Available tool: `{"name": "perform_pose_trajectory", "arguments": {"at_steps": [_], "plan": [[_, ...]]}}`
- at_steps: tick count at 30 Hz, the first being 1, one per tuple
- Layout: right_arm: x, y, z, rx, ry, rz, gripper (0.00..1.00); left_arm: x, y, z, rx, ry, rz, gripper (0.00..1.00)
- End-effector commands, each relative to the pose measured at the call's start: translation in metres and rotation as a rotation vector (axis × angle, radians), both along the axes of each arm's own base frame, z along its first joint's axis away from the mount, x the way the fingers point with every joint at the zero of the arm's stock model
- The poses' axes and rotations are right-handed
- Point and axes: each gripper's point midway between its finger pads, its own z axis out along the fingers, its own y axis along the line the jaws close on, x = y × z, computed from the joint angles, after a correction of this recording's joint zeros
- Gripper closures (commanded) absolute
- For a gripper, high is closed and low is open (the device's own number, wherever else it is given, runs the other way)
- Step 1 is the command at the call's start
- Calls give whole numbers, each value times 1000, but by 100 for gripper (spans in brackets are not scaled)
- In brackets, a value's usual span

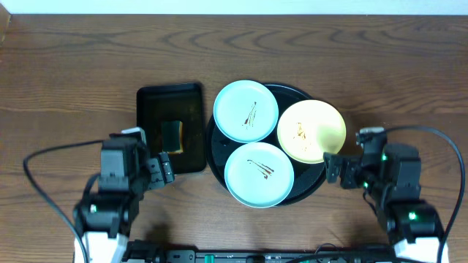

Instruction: Clean dirty plates on tray and stack at the side

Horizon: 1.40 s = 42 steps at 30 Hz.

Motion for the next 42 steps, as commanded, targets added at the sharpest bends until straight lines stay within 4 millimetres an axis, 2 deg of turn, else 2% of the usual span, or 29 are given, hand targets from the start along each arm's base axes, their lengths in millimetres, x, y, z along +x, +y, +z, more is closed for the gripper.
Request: {"name": "perform_pose_trajectory", "arguments": {"at_steps": [1, 5, 6, 10, 15, 18, 21, 24, 30, 36, 42], "plan": [[8, 18, 19, 72, 10, 68, 1, 2, 2, 6, 9, 66, 2, 12], [5, 44, 29, 187, 6, 180, 1, 1, 2, -2, 0, 112, 20, 12], [7, 45, 30, 190, 0, 184, 1, 3, 0, -2, -20, 109, 39, 12], [9, 42, 27, 176, 3, 169, 13, 12, -7, 3, -59, 77, 26, 12], [8, 40, 23, 174, 28, 137, 13, 32, -3, 12, -37, 108, 40, 12], [6, 43, 18, 138, 40, 145, 14, 53, -4, 5, -26, 164, 27, 12], [4, 50, 9, 121, 84, 137, 18, 71, -5, -10, -13, 203, 6, 13], [1, 60, -5, 109, 143, 152, 25, 88, -6, -32, -3, 235, -11, 14], [-4, 86, -35, 89, 256, 231, 25, 108, -8, -76, 11, 300, -38, 21], [1, 92, -53, 71, 301, 217, 26, 115, -14, -105, 16, 346, -54, 24], [1, 92, -59, 65, 322, 216, 25, 113, -24, -130, 23, 404, -81, 29]]}}
